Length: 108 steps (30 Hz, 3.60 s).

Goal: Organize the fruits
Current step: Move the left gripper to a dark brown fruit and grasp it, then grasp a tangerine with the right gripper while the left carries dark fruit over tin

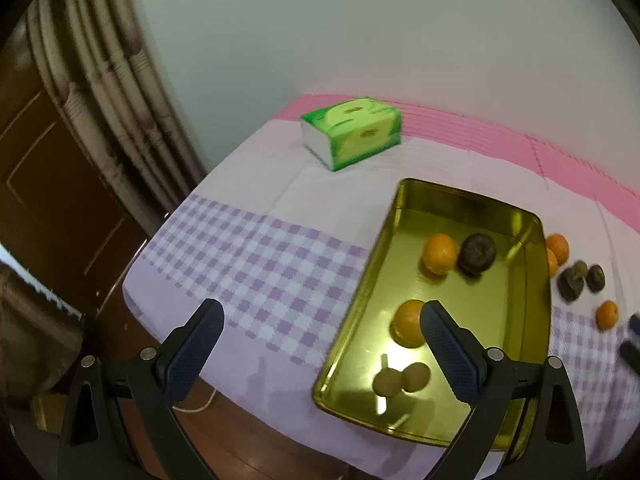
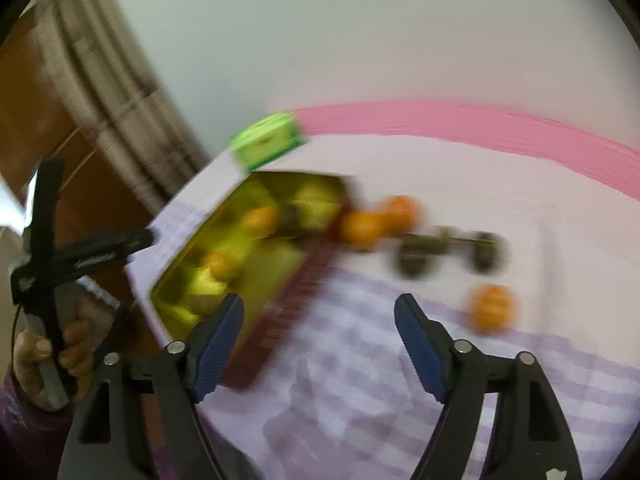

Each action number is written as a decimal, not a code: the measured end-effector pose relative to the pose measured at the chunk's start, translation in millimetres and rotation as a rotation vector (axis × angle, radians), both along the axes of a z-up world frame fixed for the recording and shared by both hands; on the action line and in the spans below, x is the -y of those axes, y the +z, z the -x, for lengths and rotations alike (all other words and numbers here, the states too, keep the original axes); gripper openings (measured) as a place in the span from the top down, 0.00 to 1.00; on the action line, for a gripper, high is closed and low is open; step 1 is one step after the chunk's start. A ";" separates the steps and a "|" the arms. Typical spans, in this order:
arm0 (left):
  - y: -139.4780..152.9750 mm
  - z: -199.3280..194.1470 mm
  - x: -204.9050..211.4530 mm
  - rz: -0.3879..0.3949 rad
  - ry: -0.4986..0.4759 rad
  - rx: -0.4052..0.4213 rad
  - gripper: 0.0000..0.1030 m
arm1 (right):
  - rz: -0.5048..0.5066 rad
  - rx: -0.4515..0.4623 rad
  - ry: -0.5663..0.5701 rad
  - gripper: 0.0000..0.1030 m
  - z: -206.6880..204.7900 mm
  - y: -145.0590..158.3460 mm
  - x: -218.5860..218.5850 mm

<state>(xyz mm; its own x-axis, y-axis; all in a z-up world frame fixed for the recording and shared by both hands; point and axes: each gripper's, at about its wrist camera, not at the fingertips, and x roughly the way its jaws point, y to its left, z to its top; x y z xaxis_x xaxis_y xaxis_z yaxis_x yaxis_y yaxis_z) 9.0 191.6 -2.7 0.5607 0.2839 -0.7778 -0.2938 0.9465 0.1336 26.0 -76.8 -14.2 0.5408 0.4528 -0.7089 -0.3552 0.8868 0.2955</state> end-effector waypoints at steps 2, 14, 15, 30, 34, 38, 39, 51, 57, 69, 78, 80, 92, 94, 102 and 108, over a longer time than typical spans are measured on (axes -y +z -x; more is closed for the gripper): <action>0.3 0.2 11.0 0.001 -0.057 -0.001 0.05 | 0.042 0.006 -0.081 0.26 1.0 -2.7 33.4; 21.6 8.1 112.1 0.096 -0.530 0.014 0.05 | 0.377 0.001 -0.339 0.27 3.3 -62.9 170.4; 21.2 6.1 119.7 0.084 -0.558 0.006 0.05 | 0.362 -0.006 -0.348 0.27 2.2 -65.2 174.9; -13.1 -77.9 230.0 0.148 -0.881 -0.238 0.48 | 0.311 0.005 -0.333 0.13 1.0 -79.4 175.5; -37.4 -101.1 242.6 0.148 -0.882 -0.306 0.51 | 0.307 0.004 -0.327 0.11 0.7 -78.5 177.0; -50.5 -114.1 244.8 0.125 -0.856 -0.329 0.51 | 0.296 0.002 -0.318 0.07 -0.3 -78.5 176.5; -53.0 -117.8 244.4 0.120 -0.848 -0.332 0.51 | 0.294 0.000 -0.315 0.07 -0.5 -78.6 176.2; -85.6 -145.3 245.2 0.121 -0.792 -0.404 0.53 | 0.311 -0.009 -0.302 0.02 -1.8 -78.9 171.5; -87.8 -141.6 236.4 0.200 -0.691 -0.368 0.58 | 0.315 -0.012 -0.298 0.01 -2.1 -79.0 170.8; -17.8 -51.5 178.7 0.373 -0.546 -0.211 0.58 | 0.188 0.048 -0.175 0.30 -0.1 -54.4 155.2; 16.2 -11.9 132.7 0.386 -0.500 -0.146 0.58 | 0.318 0.211 0.546 0.41 -36.4 -4.7 -3.5; 20.4 -8.8 129.1 0.387 -0.489 -0.137 0.58 | 0.408 0.244 0.673 0.45 -44.6 -6.8 -33.9; 28.4 -15.2 84.7 0.431 -0.427 -0.112 0.58 | 0.673 0.246 0.973 0.50 -106.7 -38.2 -95.8; 24.8 -18.1 81.0 0.440 -0.421 -0.119 0.58 | 0.683 0.222 0.996 0.47 -114.7 -43.0 -99.7; 10.9 -25.3 75.5 0.471 -0.400 -0.149 0.58 | 0.702 0.123 1.071 0.44 -127.0 -67.0 -120.9; 12.1 -26.4 67.3 0.461 -0.387 -0.132 0.58 | 0.678 0.133 0.993 0.61 -112.5 -62.1 -118.1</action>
